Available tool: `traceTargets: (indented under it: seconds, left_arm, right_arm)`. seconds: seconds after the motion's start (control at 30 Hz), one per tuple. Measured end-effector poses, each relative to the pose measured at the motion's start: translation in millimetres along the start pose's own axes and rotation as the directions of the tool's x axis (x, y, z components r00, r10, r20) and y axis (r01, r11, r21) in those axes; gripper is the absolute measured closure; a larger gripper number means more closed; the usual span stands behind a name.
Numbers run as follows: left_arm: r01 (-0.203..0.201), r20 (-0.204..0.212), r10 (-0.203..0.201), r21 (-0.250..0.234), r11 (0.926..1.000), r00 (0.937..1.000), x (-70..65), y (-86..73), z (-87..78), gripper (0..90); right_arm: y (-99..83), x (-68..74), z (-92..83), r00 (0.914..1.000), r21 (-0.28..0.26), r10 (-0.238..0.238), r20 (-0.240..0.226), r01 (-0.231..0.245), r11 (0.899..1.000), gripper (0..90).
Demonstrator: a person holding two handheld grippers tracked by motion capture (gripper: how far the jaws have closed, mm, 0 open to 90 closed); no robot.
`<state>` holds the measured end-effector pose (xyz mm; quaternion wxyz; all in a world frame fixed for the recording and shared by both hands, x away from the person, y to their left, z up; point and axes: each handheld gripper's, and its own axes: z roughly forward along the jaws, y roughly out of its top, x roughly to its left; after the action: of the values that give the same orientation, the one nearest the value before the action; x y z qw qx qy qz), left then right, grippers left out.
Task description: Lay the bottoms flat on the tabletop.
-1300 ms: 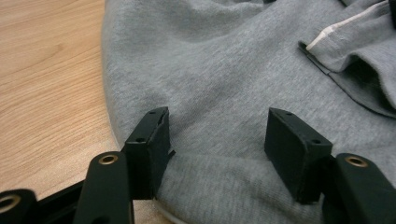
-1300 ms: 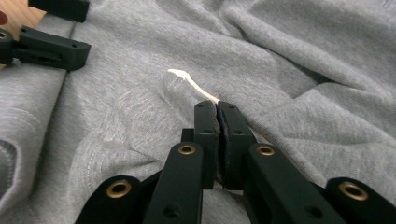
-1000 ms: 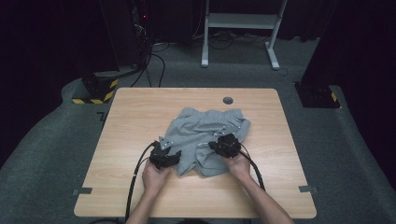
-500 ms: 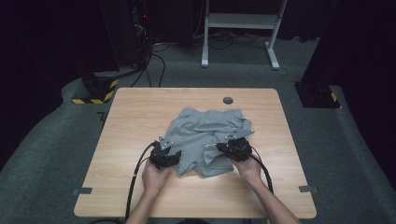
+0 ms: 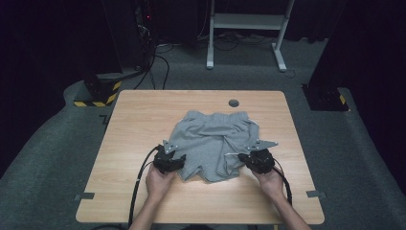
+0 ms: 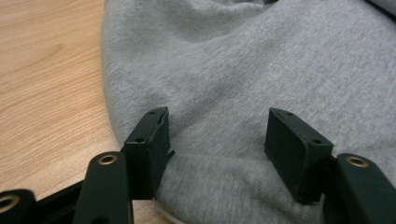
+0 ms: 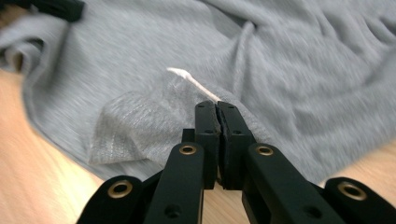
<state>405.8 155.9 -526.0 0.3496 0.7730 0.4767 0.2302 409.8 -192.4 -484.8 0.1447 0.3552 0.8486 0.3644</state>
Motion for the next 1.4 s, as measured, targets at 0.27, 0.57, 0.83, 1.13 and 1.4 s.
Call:
traceTargets:
  seconds: [0.27, 0.57, 0.83, 1.13, 1.4]
  left_arm:
    - [0.001, -0.001, -0.001, -0.001, 1.0, 1.0, -0.1, 0.0, 0.1, 40.2]
    - [0.0, 0.0, 0.0, 0.0, 1.0, 1.0, 0.0, 0.0, 0.0, 40.2]
    - [-0.001, -0.001, 0.001, 0.0, 1.0, 1.0, -0.2, 0.0, 0.0, 40.2]
    - [-0.001, -0.001, 0.001, 0.0, 1.0, 1.0, -0.2, 0.0, 0.0, 40.2]
    - [0.0, -0.001, 0.0, 0.0, 1.0, 1.0, -0.1, 0.0, 0.0, 40.2]
  right_arm:
    - [-13.4, -4.6, 6.9, 0.9997, 0.053, 0.022, 0.013, -0.023, 0.998, 85.5]
    - [-8.3, 4.4, -1.6, 0.9994, -0.01, 0.034, 0.001, -0.034, 0.999, 71.9]
    - [5.9, 14.0, 7.3, 0.9998, -0.03, 0.022, -0.004, -0.022, 0.999, 65.3]
    - [8.0, 13.9, 34.8, 0.9983, 0.04, 0.05, -0.032, -0.048, 0.998, 72.7]
    - [5.7, 16.2, 24.9, 0.9992, 0.022, 0.0, -0.041, 0.001, 1.0, 88.9]
